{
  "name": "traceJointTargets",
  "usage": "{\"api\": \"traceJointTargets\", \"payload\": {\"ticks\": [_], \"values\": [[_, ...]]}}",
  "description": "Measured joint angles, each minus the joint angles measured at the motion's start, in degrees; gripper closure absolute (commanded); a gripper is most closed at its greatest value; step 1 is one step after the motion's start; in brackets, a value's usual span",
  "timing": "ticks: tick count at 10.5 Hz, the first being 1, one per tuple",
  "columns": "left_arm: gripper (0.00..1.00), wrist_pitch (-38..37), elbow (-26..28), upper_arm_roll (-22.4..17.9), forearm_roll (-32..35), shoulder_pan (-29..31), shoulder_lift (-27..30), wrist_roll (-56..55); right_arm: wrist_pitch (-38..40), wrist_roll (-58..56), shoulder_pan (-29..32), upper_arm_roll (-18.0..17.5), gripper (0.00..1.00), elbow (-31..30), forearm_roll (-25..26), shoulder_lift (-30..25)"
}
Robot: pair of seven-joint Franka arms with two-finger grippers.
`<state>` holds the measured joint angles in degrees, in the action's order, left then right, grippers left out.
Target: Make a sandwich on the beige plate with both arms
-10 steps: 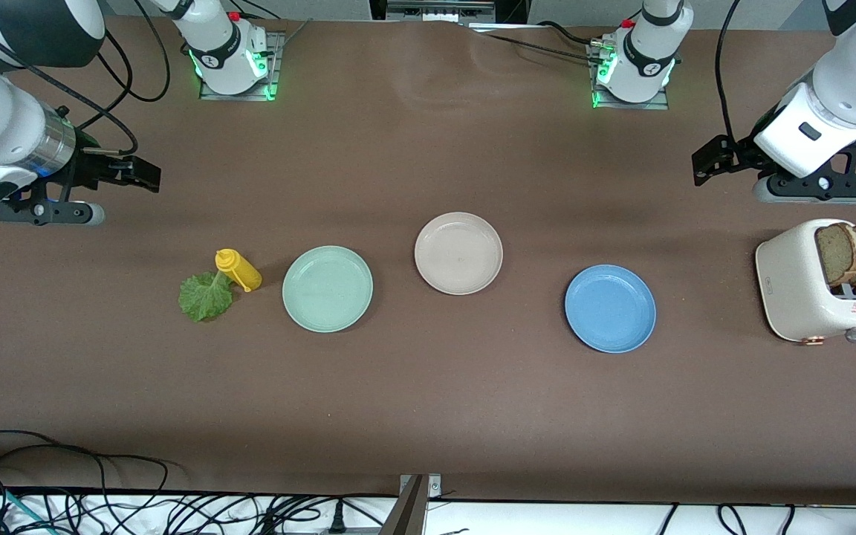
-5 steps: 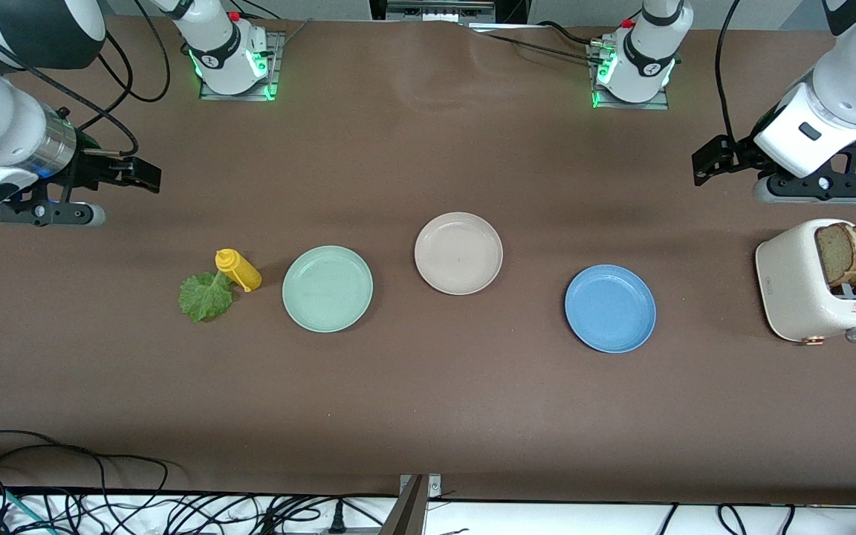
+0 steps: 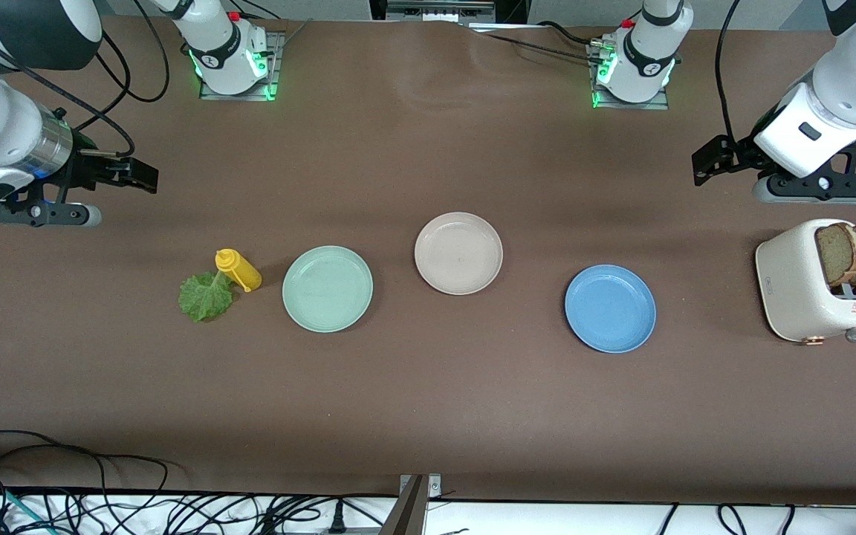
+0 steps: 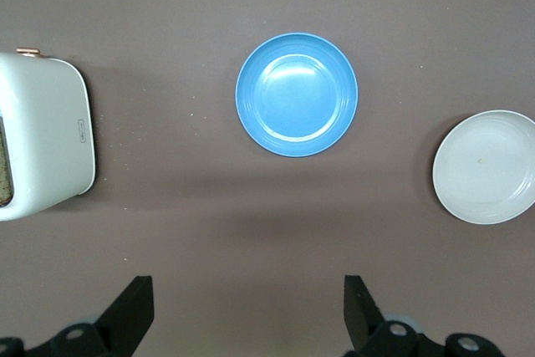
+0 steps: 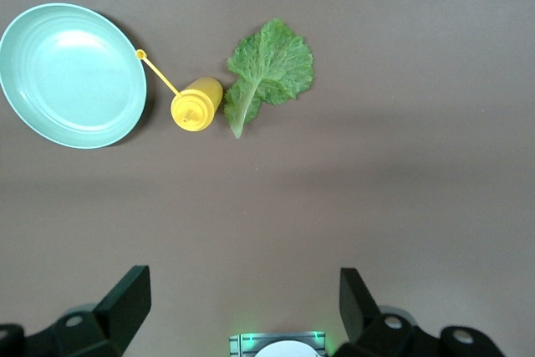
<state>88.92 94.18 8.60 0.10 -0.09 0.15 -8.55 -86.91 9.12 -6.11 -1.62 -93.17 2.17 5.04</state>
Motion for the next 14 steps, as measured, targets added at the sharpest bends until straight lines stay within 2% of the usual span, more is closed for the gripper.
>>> {"api": "traceJointTargets", "payload": {"ticks": [14], "values": [[0.0,0.0,0.0,0.0,0.0,0.0,0.0,0.0,-0.3,0.0,2.8,1.1,0.0,0.0,-0.1,4.1]]}}
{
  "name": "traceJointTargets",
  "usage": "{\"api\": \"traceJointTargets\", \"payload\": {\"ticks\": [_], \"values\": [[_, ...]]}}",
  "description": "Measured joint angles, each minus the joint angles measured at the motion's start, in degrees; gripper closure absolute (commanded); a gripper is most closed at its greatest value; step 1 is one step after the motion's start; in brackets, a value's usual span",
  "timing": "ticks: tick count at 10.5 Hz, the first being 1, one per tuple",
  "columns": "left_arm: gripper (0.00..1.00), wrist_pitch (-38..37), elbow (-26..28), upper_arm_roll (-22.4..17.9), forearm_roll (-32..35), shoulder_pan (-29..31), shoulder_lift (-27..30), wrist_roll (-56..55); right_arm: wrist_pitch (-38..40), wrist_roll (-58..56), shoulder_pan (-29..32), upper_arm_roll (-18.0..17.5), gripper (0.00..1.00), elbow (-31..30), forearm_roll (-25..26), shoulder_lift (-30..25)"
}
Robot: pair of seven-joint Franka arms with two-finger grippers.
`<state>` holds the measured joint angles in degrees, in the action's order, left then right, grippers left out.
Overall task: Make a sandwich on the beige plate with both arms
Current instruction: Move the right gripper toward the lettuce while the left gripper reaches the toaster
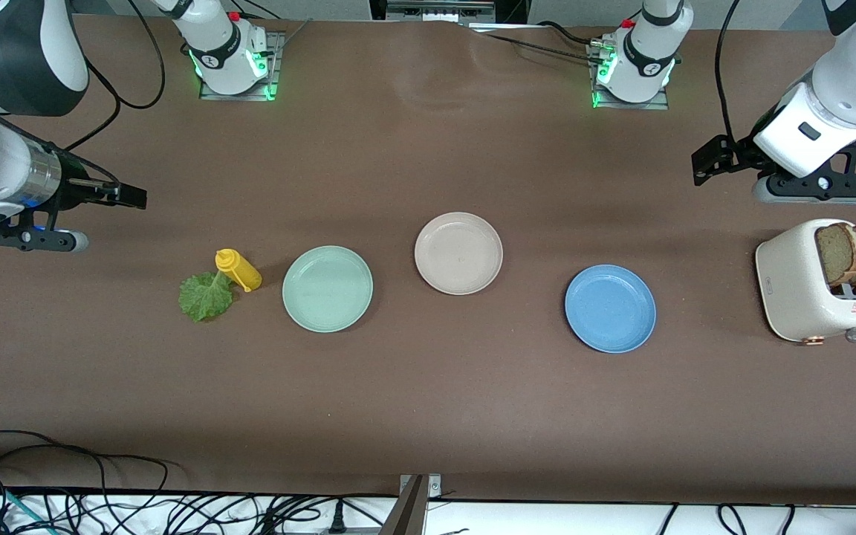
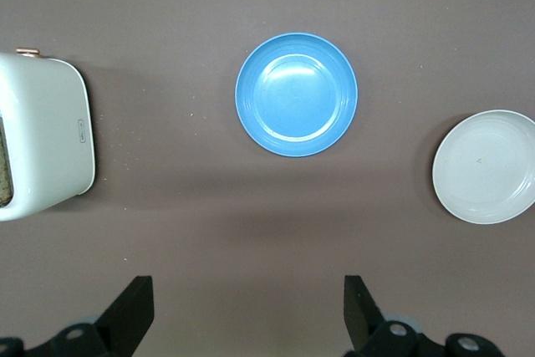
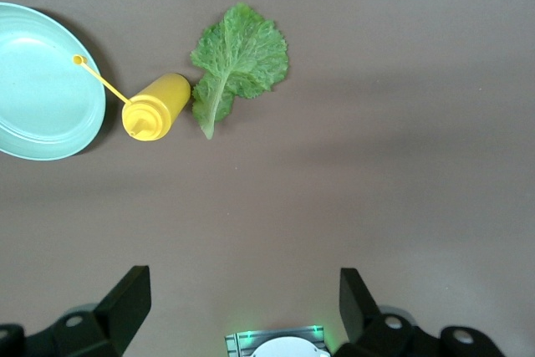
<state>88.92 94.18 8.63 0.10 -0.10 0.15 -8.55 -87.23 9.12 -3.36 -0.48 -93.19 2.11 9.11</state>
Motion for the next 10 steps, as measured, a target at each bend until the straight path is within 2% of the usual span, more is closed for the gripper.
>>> {"api": "traceJointTargets", "payload": {"ticks": [10], "values": [[0.0,-0.7,0.3,0.4,1.1,-0.1,-1.2,0.0,-0.1,0.0,0.0,0.0,0.0,0.0,-0.4,0.2]]}}
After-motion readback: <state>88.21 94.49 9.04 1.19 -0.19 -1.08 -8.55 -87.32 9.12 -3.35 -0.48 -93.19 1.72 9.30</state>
